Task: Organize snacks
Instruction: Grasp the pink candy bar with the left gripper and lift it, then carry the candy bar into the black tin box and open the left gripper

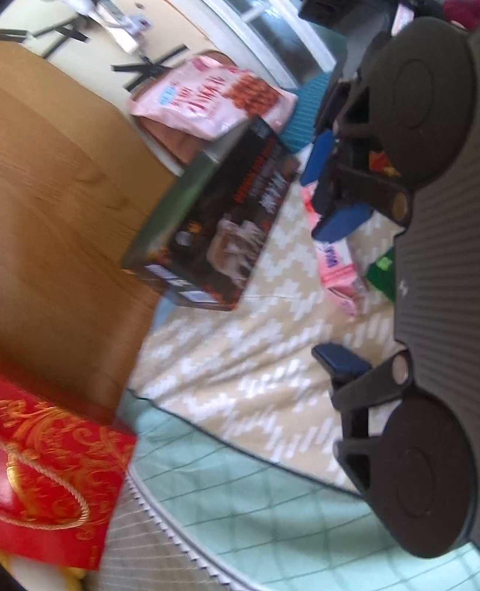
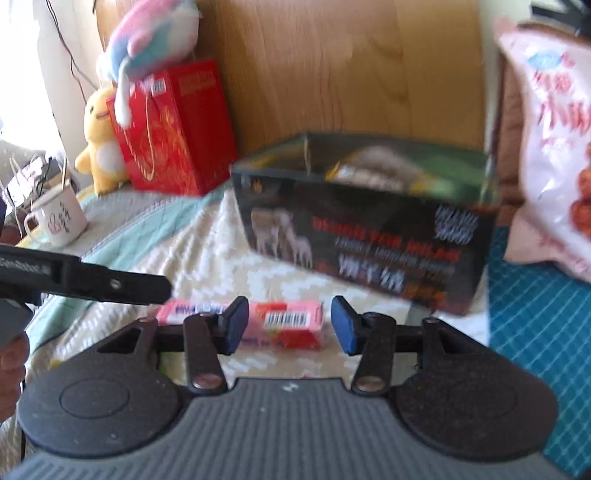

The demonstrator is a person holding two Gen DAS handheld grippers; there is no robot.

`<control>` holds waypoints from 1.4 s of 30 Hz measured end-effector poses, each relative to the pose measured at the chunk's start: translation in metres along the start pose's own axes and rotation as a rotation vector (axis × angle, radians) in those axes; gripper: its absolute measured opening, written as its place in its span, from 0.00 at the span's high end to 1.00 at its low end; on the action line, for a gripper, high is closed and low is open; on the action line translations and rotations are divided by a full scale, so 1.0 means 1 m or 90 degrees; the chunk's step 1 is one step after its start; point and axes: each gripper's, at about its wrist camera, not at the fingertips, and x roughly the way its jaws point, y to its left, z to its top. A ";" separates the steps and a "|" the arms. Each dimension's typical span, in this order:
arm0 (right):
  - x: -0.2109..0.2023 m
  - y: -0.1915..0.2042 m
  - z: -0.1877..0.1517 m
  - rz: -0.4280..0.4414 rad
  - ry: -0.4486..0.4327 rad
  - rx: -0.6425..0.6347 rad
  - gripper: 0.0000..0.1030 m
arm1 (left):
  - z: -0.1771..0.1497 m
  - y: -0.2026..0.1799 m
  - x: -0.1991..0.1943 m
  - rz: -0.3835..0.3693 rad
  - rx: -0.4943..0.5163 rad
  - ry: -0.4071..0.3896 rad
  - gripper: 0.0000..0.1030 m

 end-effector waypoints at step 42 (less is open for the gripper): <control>-0.036 -0.086 0.015 -0.133 -0.231 0.163 0.31 | 0.087 -0.059 0.074 0.187 0.132 -0.120 0.45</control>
